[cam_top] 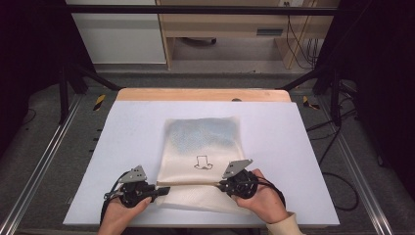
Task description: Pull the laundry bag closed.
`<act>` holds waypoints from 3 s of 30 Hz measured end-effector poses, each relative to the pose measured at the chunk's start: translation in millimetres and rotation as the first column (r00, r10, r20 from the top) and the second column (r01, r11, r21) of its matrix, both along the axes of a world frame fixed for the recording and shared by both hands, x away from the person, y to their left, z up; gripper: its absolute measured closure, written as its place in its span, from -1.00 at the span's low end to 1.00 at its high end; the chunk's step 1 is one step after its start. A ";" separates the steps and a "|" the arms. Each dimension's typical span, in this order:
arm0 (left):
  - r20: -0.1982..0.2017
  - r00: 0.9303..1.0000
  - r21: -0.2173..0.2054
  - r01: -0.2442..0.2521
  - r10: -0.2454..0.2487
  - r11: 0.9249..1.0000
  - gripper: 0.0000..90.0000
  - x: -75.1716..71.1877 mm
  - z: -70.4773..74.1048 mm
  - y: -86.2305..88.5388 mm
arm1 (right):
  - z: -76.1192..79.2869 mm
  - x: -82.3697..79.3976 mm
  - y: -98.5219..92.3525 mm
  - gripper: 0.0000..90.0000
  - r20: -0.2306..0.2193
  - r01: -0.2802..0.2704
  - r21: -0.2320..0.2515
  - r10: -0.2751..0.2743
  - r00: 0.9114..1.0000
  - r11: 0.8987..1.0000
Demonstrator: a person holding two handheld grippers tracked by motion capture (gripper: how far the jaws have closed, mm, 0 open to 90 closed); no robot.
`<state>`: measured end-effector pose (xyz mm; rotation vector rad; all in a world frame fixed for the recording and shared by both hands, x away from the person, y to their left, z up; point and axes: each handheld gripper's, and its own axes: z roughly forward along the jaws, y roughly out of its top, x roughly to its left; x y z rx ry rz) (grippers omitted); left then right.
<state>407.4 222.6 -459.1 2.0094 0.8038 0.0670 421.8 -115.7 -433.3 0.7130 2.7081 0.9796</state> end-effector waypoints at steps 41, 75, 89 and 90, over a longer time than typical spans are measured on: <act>-0.001 1.000 -0.009 -0.030 0.030 1.000 0.86 2.7 2.7 11.4 | -2.6 -2.3 -28.0 0.82 -0.017 0.077 0.018 -0.077 0.997 0.997; -0.008 1.000 -0.007 -0.024 0.024 1.000 0.86 0.6 1.8 10.4 | -7.6 -12.3 -58.1 0.82 -0.033 0.140 0.021 -0.139 0.990 0.990; -0.009 1.000 -0.009 -0.023 0.023 1.000 0.86 0.6 2.0 10.4 | -8.8 -14.8 -69.4 0.82 -0.042 0.163 0.013 -0.163 0.986 0.986; -0.009 1.000 -0.008 -0.023 0.023 1.000 0.86 0.5 2.0 10.4 | -9.2 -15.0 -69.6 0.82 -0.042 0.163 0.018 -0.162 0.986 0.986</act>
